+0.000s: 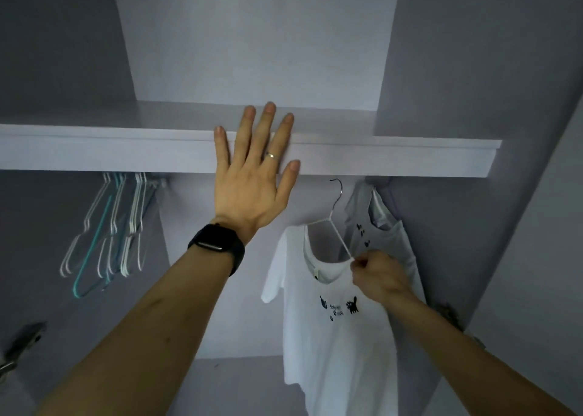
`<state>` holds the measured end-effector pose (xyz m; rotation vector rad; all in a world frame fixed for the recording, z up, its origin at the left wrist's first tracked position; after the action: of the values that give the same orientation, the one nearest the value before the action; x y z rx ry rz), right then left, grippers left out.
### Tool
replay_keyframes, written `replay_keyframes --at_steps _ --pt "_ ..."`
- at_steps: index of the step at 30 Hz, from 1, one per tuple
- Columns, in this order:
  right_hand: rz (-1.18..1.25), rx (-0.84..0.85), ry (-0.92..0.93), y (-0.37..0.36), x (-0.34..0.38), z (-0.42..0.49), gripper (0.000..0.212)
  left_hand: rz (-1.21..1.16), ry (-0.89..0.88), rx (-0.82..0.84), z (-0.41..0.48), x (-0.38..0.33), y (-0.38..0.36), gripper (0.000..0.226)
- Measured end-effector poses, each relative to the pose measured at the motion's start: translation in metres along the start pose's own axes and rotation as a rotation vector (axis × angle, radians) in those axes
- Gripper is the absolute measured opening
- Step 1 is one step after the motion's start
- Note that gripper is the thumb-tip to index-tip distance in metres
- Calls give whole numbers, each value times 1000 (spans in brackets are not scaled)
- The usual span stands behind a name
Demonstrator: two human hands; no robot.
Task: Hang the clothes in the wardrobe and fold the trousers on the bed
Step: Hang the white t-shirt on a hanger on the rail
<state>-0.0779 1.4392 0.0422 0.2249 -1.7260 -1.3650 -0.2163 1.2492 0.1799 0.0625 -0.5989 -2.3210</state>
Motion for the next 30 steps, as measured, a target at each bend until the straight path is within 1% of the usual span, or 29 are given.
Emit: replay_keyframes --at_steps 3,8,13,19,22,27,30 --pt "83 -50 -18 -13 -6 26 25 29 10 -109 2 0 -10 63" --pt "103 -121 -53 -42 -26 50 24 38 -23 -205 -13 -3 -25 62" --pt "84 -226 -45 -23 -20 68 23 50 2 -256 -15 -2 -27 61" --pt "69 -355 -37 26 3 75 25 14 30 -271 -16 2 -24 60" --pt "54 -378 -81 40 9 87 28 0 39 -282 -18 3 -24 59" --pt "-7 -323 -168 20 -6 104 31 -37 40 -261 -19 -2 -25 58" --pt "-57 -381 -152 4 -16 109 33 -47 49 -260 -15 -2 -22 59"
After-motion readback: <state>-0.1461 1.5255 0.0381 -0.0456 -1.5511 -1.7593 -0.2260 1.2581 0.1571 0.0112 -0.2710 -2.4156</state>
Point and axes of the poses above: each hand's wrist, its own z-axis towards the middle knuckle, its own y-axis out of the back of the hand, x = y × z, the point moved 4 cm from there along z, towards the middle knuckle, and after that the axes turned 4 degrees about x, right-handed, at the moved point
